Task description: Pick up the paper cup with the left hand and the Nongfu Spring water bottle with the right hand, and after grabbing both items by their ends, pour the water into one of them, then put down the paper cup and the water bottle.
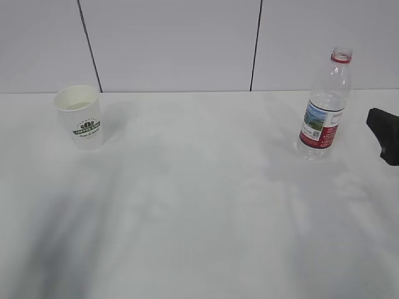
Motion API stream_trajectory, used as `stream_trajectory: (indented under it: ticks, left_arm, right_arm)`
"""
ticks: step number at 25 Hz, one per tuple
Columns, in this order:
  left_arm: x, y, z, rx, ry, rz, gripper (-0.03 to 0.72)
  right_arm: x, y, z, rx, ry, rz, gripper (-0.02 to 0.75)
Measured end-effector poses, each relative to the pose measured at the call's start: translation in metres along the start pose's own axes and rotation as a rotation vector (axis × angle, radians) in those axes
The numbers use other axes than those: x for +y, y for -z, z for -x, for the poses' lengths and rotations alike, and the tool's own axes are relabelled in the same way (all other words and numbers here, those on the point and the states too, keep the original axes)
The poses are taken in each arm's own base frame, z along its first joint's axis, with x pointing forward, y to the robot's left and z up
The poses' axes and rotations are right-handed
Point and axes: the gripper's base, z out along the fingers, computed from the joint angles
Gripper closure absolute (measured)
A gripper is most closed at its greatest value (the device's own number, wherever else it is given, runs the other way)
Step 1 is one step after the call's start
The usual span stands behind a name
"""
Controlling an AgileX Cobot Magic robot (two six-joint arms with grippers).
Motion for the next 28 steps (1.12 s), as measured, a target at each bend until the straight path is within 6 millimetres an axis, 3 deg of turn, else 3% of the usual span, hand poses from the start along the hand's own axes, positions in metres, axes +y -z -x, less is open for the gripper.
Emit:
stream_trajectory:
  ticks: [17, 23, 28]
  left_arm:
    - [0.000, 0.011, -0.004, 0.133, 0.027, 0.002, 0.162]
    - [0.001, 0.008, 0.012, 0.186, 0.020, 0.008, 0.165]
    - [0.015, 0.011, 0.026, 0.229, -0.002, 0.105, 0.167]
  right_arm:
    - [0.000, 0.038, 0.012, 0.079, 0.021, -0.016, 0.143]
    - [-0.001, 0.050, 0.016, 0.086, 0.022, -0.022, 0.143]
    - [-0.001, 0.059, 0.018, 0.095, 0.023, -0.028, 0.144]
